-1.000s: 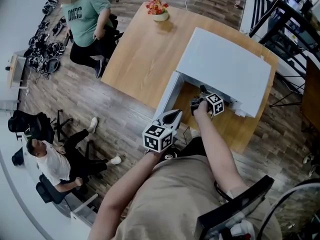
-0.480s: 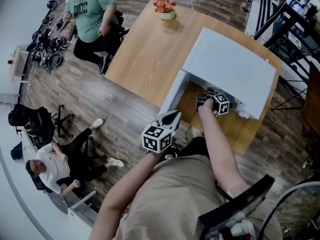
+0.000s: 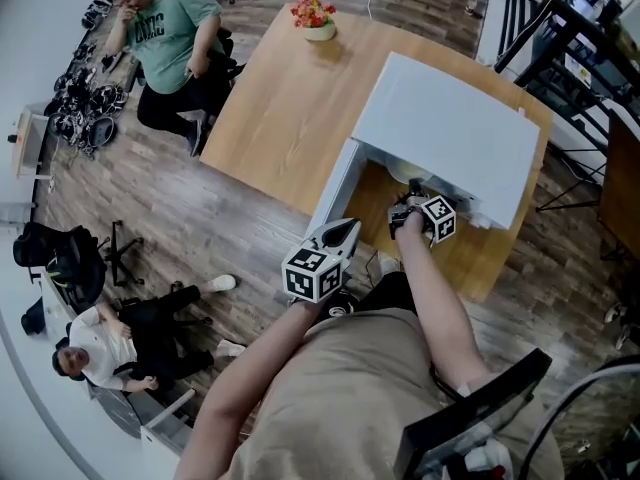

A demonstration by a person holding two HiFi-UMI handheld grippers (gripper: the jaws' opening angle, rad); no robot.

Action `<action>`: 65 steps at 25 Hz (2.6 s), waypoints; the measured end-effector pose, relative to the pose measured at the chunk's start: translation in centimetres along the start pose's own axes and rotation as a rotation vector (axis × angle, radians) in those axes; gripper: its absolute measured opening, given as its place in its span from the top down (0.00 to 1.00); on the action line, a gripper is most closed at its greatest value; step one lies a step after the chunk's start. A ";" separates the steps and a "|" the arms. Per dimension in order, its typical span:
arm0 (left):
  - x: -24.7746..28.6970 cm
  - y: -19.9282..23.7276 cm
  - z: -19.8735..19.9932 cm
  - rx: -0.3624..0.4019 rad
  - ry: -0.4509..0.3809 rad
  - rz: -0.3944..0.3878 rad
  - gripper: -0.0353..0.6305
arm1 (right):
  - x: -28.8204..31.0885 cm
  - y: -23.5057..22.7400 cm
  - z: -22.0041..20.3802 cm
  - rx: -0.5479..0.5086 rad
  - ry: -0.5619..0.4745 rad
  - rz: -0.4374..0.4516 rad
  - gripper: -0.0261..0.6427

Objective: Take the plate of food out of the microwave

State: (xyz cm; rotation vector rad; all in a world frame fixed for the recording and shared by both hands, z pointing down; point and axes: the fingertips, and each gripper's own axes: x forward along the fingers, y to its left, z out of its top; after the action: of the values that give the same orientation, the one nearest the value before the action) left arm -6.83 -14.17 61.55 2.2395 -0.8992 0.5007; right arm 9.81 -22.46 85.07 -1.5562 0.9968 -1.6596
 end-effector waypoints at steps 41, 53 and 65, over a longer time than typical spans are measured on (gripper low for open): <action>1.5 -4.0 1.8 -0.045 -0.117 -0.028 0.94 | -16.7 5.6 -2.8 -0.178 0.382 0.192 0.94; 2.3 -6.8 4.8 -0.071 -0.247 -0.018 0.94 | -20.1 12.2 2.8 -0.229 0.427 0.328 0.94; -0.7 -4.8 5.5 -0.088 -0.326 0.004 0.94 | -22.2 18.2 5.2 -0.304 0.422 0.476 0.94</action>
State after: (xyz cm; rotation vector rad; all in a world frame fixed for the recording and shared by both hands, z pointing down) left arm -3.33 -15.12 55.16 2.2747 -1.0660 0.0935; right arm 16.14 -13.02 58.22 -1.0316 1.7548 -1.5630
